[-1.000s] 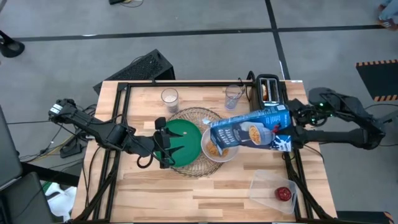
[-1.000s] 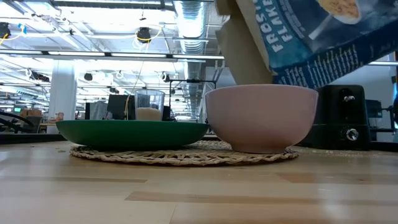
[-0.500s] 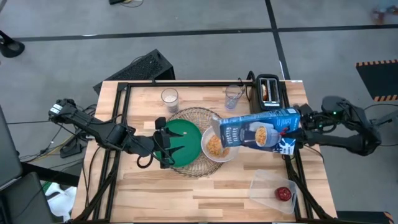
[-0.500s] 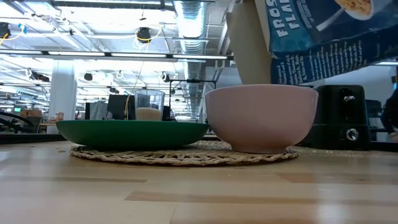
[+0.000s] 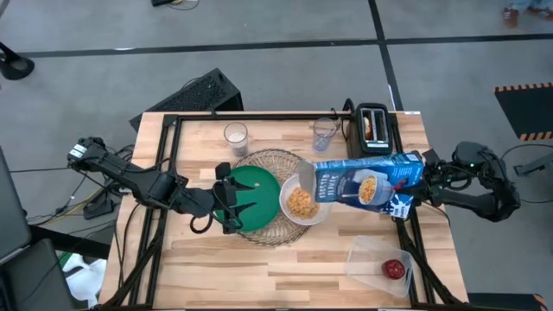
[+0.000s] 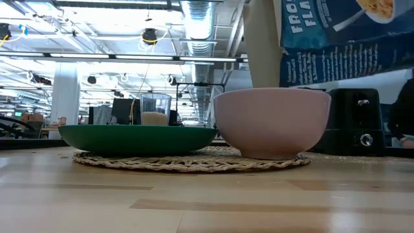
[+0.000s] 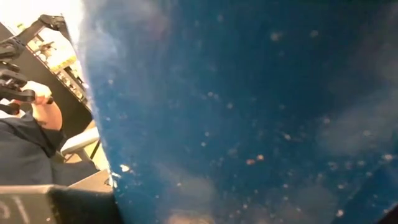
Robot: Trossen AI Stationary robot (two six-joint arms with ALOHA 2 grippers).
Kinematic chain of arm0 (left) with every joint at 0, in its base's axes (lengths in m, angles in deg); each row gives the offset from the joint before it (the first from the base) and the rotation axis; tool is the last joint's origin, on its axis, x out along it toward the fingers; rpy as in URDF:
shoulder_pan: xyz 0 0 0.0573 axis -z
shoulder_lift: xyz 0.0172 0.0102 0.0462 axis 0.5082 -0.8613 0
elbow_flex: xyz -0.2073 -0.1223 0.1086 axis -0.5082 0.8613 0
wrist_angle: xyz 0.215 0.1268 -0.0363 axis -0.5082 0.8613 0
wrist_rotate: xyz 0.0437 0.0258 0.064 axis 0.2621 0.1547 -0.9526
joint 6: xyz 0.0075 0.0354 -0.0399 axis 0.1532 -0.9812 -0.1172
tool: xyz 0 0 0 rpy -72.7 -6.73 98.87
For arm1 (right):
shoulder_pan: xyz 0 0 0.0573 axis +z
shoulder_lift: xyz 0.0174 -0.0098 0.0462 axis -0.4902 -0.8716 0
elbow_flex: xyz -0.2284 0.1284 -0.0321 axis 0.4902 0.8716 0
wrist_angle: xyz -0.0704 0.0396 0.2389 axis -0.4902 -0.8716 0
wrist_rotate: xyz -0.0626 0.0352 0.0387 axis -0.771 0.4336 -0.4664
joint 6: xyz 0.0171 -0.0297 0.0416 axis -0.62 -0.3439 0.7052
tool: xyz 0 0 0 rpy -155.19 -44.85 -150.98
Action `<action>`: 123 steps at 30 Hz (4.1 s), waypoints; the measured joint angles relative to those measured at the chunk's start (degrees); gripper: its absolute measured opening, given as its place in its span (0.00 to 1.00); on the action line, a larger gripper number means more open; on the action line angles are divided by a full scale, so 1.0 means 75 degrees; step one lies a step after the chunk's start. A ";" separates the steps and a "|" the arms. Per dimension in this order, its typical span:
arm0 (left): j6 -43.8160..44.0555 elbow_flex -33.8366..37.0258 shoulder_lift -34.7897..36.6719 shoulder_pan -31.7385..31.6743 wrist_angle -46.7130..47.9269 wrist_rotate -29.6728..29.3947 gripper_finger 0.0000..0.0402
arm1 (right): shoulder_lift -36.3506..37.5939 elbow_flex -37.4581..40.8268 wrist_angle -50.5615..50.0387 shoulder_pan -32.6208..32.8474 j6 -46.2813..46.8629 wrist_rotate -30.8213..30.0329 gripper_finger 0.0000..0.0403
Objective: Arrange a breakfast setting
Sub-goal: Pour the cereal into the white bowl
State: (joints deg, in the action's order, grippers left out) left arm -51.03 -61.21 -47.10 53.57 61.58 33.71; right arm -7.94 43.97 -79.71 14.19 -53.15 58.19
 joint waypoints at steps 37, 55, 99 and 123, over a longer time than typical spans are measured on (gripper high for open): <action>-0.0154 0.0000 0.0000 -0.0070 -0.0333 -0.0606 0.43 | 0.0082 0.0660 0.4486 0.0003 -0.0967 0.0070 0.77; -0.0414 0.0003 0.0000 -0.0356 -0.1028 -0.0826 0.43 | -0.0869 0.3189 1.0291 0.0020 -0.0740 0.0001 0.77; -0.1891 0.0003 -0.1734 -0.0731 -0.5611 -0.0393 0.95 | -0.8346 0.3664 1.9449 0.1090 -0.1892 0.0030 0.77; -0.2405 0.0002 -0.1797 -0.0783 -0.7009 0.0077 0.60 | -1.0501 0.2047 1.9619 0.1676 -0.2307 -0.0126 0.80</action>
State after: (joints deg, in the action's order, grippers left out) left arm -69.07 -61.20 -60.57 47.70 9.01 34.29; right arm -86.69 59.32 67.43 26.77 -70.46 57.25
